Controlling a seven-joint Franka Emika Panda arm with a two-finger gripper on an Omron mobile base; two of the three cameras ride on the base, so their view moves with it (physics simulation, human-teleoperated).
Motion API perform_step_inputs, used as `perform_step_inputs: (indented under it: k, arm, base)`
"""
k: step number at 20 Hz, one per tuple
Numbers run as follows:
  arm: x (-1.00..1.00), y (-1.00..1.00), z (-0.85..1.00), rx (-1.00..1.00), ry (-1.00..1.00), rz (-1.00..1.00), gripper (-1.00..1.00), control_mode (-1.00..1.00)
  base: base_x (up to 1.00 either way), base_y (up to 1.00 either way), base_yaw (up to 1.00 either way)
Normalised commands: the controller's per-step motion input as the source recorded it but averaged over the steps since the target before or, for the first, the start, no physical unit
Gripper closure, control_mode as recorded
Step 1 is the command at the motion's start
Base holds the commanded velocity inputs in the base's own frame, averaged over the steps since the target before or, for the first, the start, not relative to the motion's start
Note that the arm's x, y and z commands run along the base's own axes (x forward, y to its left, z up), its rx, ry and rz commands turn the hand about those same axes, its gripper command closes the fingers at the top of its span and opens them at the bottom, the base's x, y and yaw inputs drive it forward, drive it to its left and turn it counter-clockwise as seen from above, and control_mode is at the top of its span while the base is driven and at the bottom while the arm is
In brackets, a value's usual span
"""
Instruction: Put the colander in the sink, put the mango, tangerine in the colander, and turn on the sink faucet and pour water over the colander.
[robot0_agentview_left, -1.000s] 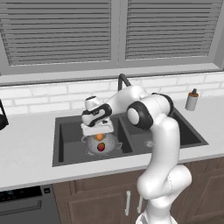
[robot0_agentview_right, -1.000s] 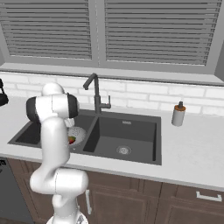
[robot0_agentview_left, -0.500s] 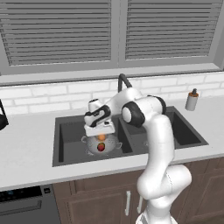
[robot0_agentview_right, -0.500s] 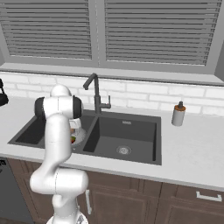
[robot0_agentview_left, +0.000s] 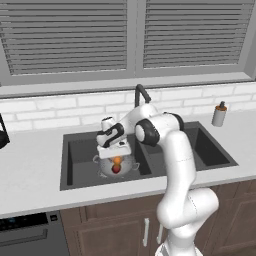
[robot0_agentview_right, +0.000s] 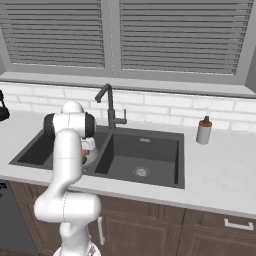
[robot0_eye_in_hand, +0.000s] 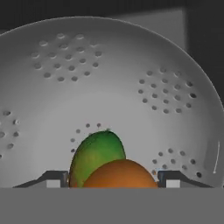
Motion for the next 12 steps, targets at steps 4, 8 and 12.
perform_step_inputs:
  k: [4, 8, 12]
  arm:
    - [0.01, -0.17, -0.05, 0.0, 0.0, 0.0, -1.0, -1.0]
    - [-0.09, -0.05, 0.08, 0.0, 0.0, 0.0, -1.0, -1.0]
    - [0.0, 0.0, 0.28, 0.0, 0.0, 0.0, -1.0, -1.0]
  base:
    - [0.0, 0.0, 0.0]
    - [0.0, 0.0, 0.0]
    - [0.0, 0.0, 0.0]
